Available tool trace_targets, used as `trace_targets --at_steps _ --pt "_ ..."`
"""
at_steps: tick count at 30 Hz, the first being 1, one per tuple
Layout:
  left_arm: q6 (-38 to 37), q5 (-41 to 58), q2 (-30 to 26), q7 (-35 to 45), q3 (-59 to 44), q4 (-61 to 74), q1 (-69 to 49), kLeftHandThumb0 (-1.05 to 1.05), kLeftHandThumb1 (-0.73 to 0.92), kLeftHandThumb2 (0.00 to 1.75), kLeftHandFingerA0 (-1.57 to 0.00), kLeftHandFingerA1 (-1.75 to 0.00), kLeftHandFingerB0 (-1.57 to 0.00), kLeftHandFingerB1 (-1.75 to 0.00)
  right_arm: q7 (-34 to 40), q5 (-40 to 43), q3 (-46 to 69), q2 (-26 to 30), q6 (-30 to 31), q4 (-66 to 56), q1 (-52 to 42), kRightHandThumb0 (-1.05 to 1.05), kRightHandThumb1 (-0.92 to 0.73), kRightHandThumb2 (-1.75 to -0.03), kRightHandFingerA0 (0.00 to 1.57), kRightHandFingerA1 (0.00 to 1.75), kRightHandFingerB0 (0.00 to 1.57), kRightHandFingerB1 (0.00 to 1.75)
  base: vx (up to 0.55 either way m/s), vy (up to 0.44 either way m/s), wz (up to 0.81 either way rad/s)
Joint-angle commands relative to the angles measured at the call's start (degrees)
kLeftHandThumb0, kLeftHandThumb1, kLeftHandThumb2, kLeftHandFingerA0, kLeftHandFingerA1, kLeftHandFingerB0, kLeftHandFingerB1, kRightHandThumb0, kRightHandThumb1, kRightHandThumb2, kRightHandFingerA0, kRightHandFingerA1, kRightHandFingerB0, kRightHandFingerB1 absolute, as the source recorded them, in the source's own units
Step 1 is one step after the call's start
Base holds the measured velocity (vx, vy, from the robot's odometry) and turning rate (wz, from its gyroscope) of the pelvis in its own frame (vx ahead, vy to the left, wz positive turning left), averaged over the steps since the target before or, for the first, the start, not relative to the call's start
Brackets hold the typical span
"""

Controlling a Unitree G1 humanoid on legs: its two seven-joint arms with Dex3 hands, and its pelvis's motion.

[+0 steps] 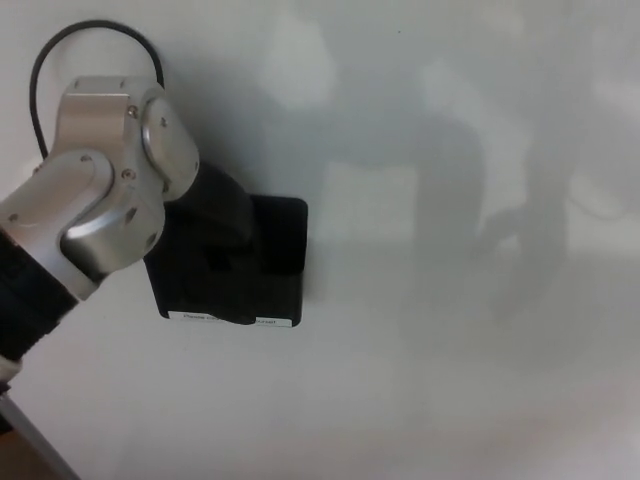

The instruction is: A magnetic marker holder is on the left hand side of the white board, the robot put the index and middle finger into the opening of the container and pull off the magnetic holder and hand it to a human on the left hand side.

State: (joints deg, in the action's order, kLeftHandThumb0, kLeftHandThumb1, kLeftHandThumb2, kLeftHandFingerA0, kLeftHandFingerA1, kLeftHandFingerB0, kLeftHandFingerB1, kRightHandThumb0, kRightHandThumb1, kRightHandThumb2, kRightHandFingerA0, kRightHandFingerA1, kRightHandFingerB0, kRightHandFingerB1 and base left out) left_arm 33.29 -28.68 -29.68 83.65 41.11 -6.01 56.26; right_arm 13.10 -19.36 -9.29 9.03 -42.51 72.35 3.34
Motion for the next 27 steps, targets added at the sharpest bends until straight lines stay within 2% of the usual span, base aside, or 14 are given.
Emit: trace_targets --at_steps 1,3,5,6,11,12,13,16,17,22,23,24,25,27 --pt "-9.47 1.64 -0.05 -5.65 0.07 1.01 -6.21 -0.16 0.60 0.69 -1.10 -0.61 -0.87 -0.53 0.69 -0.26 -0.16 0.64 -0.22 0.23 0.59 -0.61 -0.57 -0.84 0.61 0.59 0.17 0.41 0.00 0.000 0.00" --pt "-12.57 2.31 -0.54 -5.91 -0.28 0.64 -6.69 -0.16 0.55 0.69 -1.11 -0.68 -0.94 -0.57 0.97 -0.36 -0.23 0.56 -0.11 0.26 1.00 -0.61 -0.57 -0.84 0.61 0.59 0.17 0.41 0.00 0.000 0.00" --pt "-13.17 2.29 -0.54 -5.94 -0.36 0.47 -6.91 -0.16 0.55 0.69 -1.11 -0.68 -0.94 -0.57 0.58 -0.04 -0.06 0.49 -0.05 0.27 0.98 -0.61 -0.57 -0.84 0.61 0.59 0.17 0.41 0.00 0.000 0.00" --pt "-12.25 2.93 -0.27 -5.51 -0.84 -0.30 -7.26 -0.18 0.51 0.79 -1.14 -0.87 -1.07 -0.79 0.87 -0.31 -0.26 0.58 -0.02 0.22 1.00 -0.55 -0.68 -0.61 0.69 0.50 0.22 0.28 0.00 0.000 0.00" --pt "-11.58 3.94 0.24 -4.82 -2.02 -2.08 -8.17 -0.20 0.51 0.74 -1.12 -0.92 -1.04 -0.82 1.60 -0.78 -0.72 0.75 -0.20 0.23 1.08 -0.55 -0.68 -0.60 0.70 0.50 0.22 0.28 0.00 0.000 0.00" --pt "-10.81 4.66 0.56 -3.39 -1.97 -4.12 -8.82 -0.22 0.53 0.72 -1.11 -0.91 -1.03 -0.75 1.29 -0.61 -0.66 0.81 0.01 0.19 1.08 -0.61 -0.58 -0.85 0.65 0.60 0.17 0.41 0.00 0.000 0.00" --pt "-10.63 4.85 0.67 -2.98 -1.99 -4.74 -9.01 -0.22 0.53 0.72 -1.11 -0.91 -1.03 -0.75 1.21 -0.56 -0.65 0.82 0.06 0.18 1.09 -0.61 -0.58 -0.85 0.65 0.60 0.17 0.41 0.00 0.000 0.00" --pt "-11.39 5.10 0.74 -2.47 -2.02 -5.74 -9.56 -0.23 0.54 0.71 -1.09 -0.92 -1.01 -0.74 1.42 -0.59 -0.71 0.80 0.04 0.22 1.08 -0.60 -0.58 -0.85 0.66 0.60 0.18 0.41 0.00 0.000 0.00" --pt "-11.43 5.34 0.83 -1.71 -1.64 -6.42 -10.14 -0.25 0.56 0.71 -1.10 -0.98 -1.01 -0.78 1.46 -0.70 -0.84 0.84 0.01 0.23 1.07 -0.59 -0.69 -0.62 0.75 0.51 0.21 0.29 0.00 0.000 0.00" --pt "-10.46 5.93 1.02 -0.29 -0.96 -7.05 -11.42 -0.27 0.56 0.70 -1.08 -1.03 -1.01 -0.81 1.81 -1.10 -1.30 1.02 -0.11 0.22 1.05 -0.57 -0.69 -0.62 0.75 0.51 0.21 0.28 0.00 0.000 0.00" --pt "-9.54 6.57 1.31 0.25 -1.10 -7.24 -11.78 -0.27 0.57 0.64 -1.03 -1.19 -0.97 -0.85 1.97 -1.22 -1.41 1.10 0.02 0.11 1.30 -0.54 -0.70 -0.60 0.78 0.51 0.23 0.28 0.00 0.000 0.08" --pt "-8.86 7.07 1.52 0.66 -1.20 -7.38 -12.05 -0.27 0.57 0.64 -1.03 -1.19 -0.97 -0.85 2.10 -1.31 -1.51 1.17 0.13 0.03 1.48 -0.54 -0.70 -0.60 0.78 0.51 0.23 0.28 0.00 0.000 0.09" --pt "-7.32 8.74 2.09 1.35 -1.81 -7.58 -13.51 -0.27 0.62 0.60 -0.95 -1.28 -0.93 -0.90 2.02 -1.25 -1.51 1.24 0.09 -0.02 1.74 -0.54 -0.70 -0.61 0.78 0.51 0.23 0.28 0.00 0.000 0.00" --pt "-4.89 9.60 2.71 2.07 -2.13 -8.00 -14.31 -0.27 0.63 0.60 -0.96 -1.30 -0.91 -0.96 1.88 -1.12 -1.48 1.25 -0.04 0.01 1.76 -0.54 -0.70 -0.61 0.78 0.51 0.23 0.28 0.00 0.000 0.00"
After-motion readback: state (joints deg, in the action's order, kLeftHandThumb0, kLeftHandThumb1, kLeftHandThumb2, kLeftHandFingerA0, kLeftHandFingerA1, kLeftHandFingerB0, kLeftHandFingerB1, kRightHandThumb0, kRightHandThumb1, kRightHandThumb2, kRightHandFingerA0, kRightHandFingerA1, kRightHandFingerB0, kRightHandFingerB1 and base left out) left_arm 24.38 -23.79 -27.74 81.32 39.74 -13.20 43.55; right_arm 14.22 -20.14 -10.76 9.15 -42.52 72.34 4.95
